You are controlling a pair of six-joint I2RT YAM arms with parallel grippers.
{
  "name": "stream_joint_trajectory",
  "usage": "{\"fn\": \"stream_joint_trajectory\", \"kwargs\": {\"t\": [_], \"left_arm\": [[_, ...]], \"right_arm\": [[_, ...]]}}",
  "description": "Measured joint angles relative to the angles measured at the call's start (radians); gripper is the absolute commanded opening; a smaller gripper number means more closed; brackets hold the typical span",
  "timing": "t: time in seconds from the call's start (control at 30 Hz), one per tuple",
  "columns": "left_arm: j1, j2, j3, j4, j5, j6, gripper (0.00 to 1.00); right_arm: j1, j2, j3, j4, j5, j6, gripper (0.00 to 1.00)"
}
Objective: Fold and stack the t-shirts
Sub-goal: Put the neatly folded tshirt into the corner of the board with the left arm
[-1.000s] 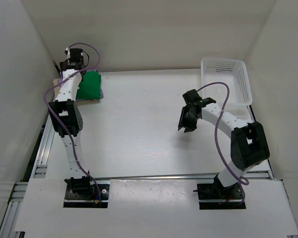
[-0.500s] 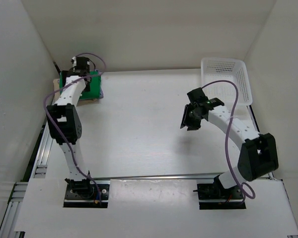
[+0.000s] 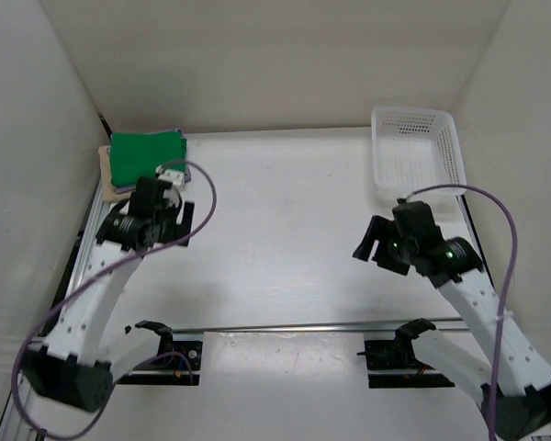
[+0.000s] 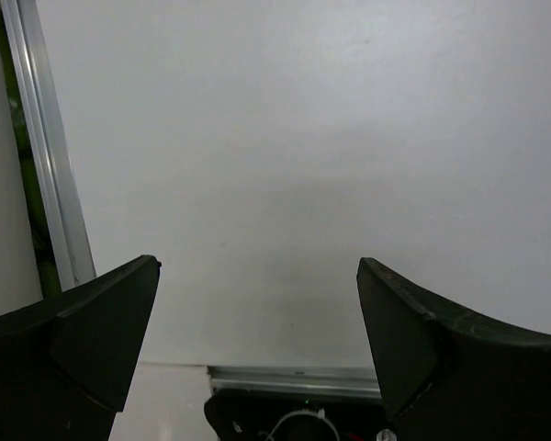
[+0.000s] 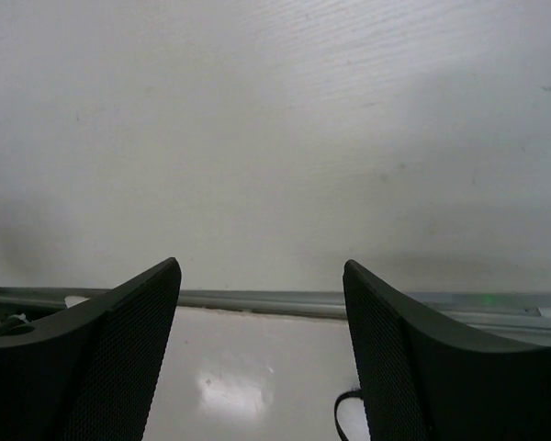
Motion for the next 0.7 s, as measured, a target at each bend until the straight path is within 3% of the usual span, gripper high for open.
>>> {"fn": "stream_joint_trajectory", "kwargs": {"t": [0.17, 0.33, 0.47, 0.7], "left_arm": [[0.101, -0.270, -0.245, -0.081, 0.036, -0.001, 1.00], [0.218, -0.383, -0.432, -0.130, 0.026, 0.000, 1.00], [0.286, -0.417, -0.470, -0.156, 0.088, -0.002, 1.00], [0.297, -0.476, -0.478, -0.161, 0.134, -0.002, 1.00]], "right_arm": [[0.000, -0.194, -0.036, -0.093, 0.029, 0.064, 0.82], [0.000, -0.283, -0.060, -0.136, 0.037, 0.122, 0.85], [0.000, -0.301, -0.099, -0.151, 0.032, 0.166, 0.88], [0.000, -0.314, -0.164, -0.151, 0.021, 0.198, 0.88]]}}
